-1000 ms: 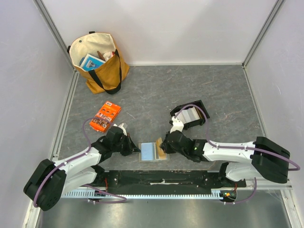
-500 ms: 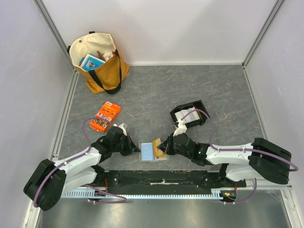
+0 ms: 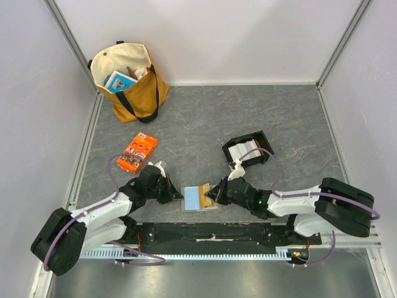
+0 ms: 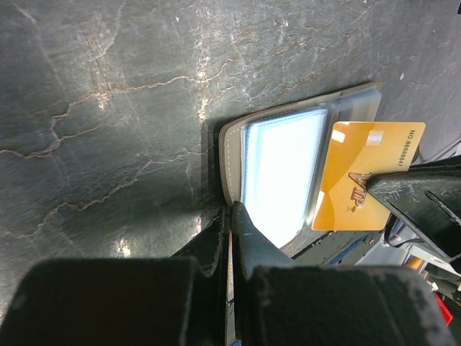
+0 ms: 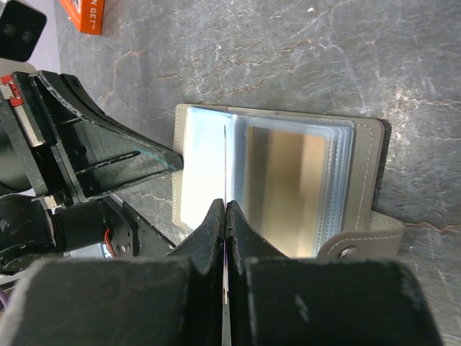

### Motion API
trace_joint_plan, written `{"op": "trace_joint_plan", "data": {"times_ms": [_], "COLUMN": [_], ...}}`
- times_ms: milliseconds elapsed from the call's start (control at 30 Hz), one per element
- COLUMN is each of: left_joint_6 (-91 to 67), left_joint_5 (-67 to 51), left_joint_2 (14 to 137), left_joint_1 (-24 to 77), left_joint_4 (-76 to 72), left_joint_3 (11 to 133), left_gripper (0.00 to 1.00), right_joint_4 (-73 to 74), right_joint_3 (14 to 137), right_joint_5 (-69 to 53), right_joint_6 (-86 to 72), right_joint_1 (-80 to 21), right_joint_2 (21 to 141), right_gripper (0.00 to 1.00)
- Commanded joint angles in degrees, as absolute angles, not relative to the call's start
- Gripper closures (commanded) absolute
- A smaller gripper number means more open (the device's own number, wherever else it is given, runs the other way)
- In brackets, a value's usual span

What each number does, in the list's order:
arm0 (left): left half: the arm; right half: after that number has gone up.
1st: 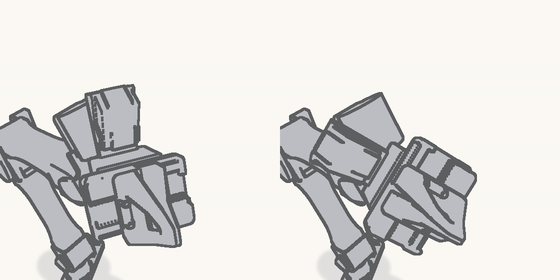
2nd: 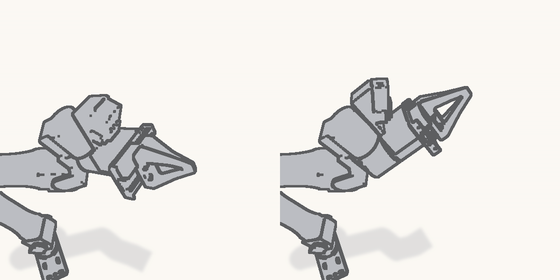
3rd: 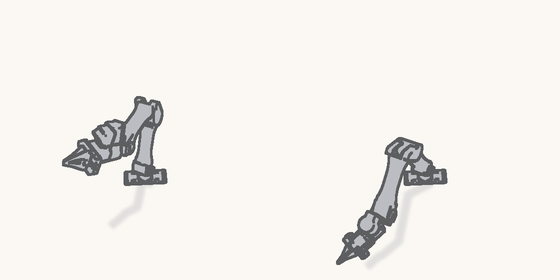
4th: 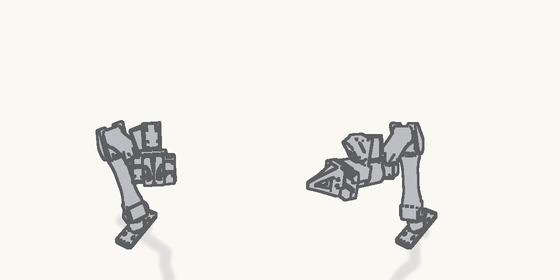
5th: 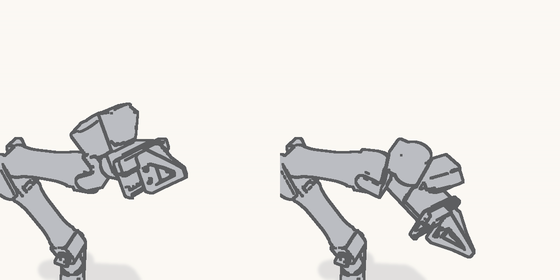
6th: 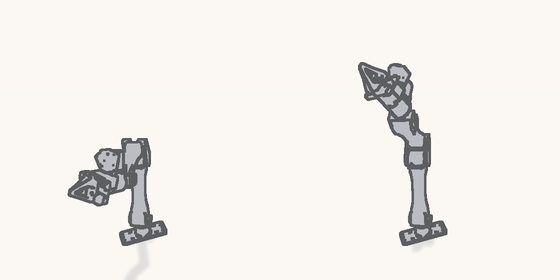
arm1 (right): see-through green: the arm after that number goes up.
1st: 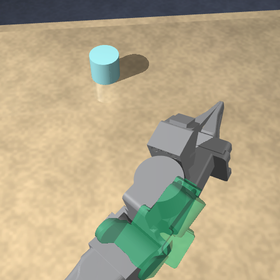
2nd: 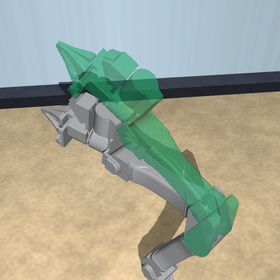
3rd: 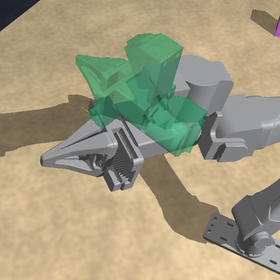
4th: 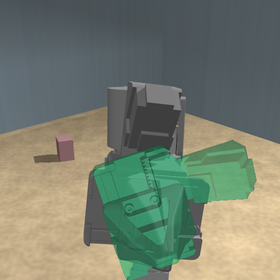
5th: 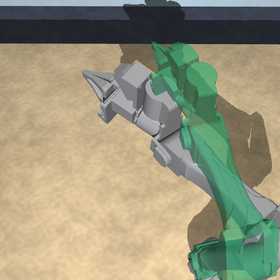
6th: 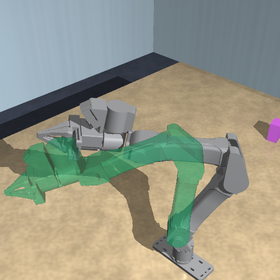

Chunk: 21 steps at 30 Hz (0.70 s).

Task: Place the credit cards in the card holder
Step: Insert the credit card into the card holder.

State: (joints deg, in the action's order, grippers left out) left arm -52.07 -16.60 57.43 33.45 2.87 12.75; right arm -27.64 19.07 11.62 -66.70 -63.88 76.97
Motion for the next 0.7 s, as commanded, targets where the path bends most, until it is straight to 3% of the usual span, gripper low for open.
{"op": "trace_joint_plan", "data": {"times_ms": [0,667], "left_joint_6": [-53.0,-53.4], "left_joint_5": [-16.1,-16.4], "left_joint_2": [57.2,56.3], "left_joint_1": [33.2,33.1], "left_joint_4": [2.5,2.2], "left_joint_3": [12.8,12.5], "left_gripper": [0.98,0.98], "right_joint_4": [-30.9,-38.1], "right_joint_3": [18.5,15.7], "right_joint_5": [12.0,10.8], "right_joint_6": [-68.7,-73.6], "right_joint_1": [-63.7,-63.8], "right_joint_2": [78.2,84.5], "right_gripper": [1.0,1.0]}}
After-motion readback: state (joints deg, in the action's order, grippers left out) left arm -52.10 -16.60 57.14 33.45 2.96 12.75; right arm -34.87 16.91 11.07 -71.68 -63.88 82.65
